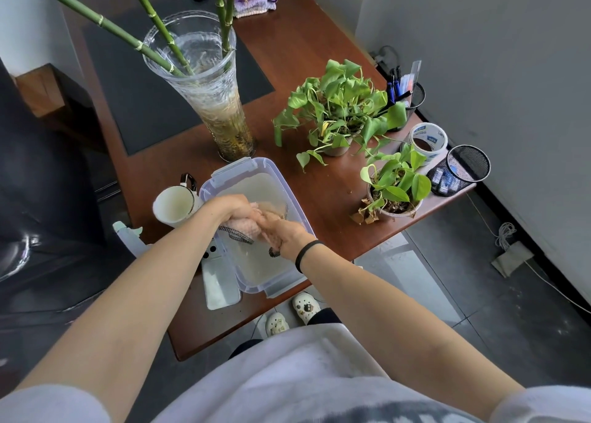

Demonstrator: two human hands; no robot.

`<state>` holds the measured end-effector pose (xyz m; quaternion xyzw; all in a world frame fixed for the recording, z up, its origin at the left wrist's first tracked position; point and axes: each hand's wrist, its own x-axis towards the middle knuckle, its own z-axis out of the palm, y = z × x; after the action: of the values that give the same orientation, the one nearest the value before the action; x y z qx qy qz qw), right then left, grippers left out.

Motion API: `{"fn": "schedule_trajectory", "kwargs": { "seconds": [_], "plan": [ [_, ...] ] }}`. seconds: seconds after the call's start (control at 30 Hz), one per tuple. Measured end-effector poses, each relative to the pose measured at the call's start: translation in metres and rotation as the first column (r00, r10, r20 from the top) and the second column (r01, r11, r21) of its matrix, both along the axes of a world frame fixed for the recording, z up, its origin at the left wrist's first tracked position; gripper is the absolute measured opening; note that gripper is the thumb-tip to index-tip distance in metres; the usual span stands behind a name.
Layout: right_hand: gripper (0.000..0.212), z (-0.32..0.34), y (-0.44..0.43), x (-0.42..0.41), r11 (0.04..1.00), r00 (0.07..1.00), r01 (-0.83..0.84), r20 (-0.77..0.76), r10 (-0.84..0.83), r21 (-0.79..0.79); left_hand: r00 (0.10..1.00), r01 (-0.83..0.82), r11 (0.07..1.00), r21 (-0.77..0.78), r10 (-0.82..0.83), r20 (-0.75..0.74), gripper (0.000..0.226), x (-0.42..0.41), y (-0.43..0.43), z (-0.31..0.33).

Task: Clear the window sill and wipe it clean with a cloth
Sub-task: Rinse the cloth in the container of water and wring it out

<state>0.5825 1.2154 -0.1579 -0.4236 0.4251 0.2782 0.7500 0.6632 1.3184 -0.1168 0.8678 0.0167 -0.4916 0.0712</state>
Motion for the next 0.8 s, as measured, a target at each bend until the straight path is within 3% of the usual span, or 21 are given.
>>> {"fn": "schedule_trajectory", "kwargs": {
  "seconds": [0.17, 0.27, 0.33, 0.43, 0.53, 0.63, 0.8],
  "plan": [
    [0.031, -0.004, 0.002, 0.003, 0.992, 0.996, -0.048, -0.074, 0.039, -0.117, 1.0, 0.0, 1.0, 0.019, 0.0, -0.012, 0.045, -0.002, -0.006, 0.002],
    [0.028, 0.001, 0.008, 0.0, 0.996, 0.997, -0.002, -0.076, -0.005, -0.091, 0.999, 0.033, 0.999, -0.006, -0.033, 0.033, 0.044, -0.003, -0.006, 0.002],
    [0.025, 0.003, 0.012, -0.002, 0.995, 0.996, 0.052, -0.074, -0.059, -0.087, 0.999, 0.011, 0.998, -0.06, -0.009, 0.037, 0.024, -0.002, -0.005, 0.002],
    [0.039, -0.012, 0.023, -0.002, 0.989, 0.988, 0.133, -0.074, -0.138, -0.069, 0.999, -0.035, 0.997, -0.065, 0.033, -0.032, 0.019, -0.001, -0.005, 0.003],
    [0.032, -0.013, 0.027, -0.004, 0.976, 0.971, 0.215, -0.112, -0.214, 0.004, 0.99, -0.089, 0.995, -0.038, 0.084, -0.109, 0.017, -0.002, -0.004, 0.001],
    [0.028, -0.006, 0.021, -0.005, 0.973, 0.973, 0.211, -0.08, -0.218, -0.09, 1.0, 0.012, 0.999, 0.052, -0.011, -0.022, 0.021, -0.008, -0.002, 0.0],
    [0.041, -0.001, 0.016, -0.002, 0.976, 0.972, 0.18, -0.132, -0.196, -0.122, 0.99, 0.133, 0.991, 0.013, -0.133, 0.037, 0.042, -0.004, -0.002, 0.005]
  ]
}}
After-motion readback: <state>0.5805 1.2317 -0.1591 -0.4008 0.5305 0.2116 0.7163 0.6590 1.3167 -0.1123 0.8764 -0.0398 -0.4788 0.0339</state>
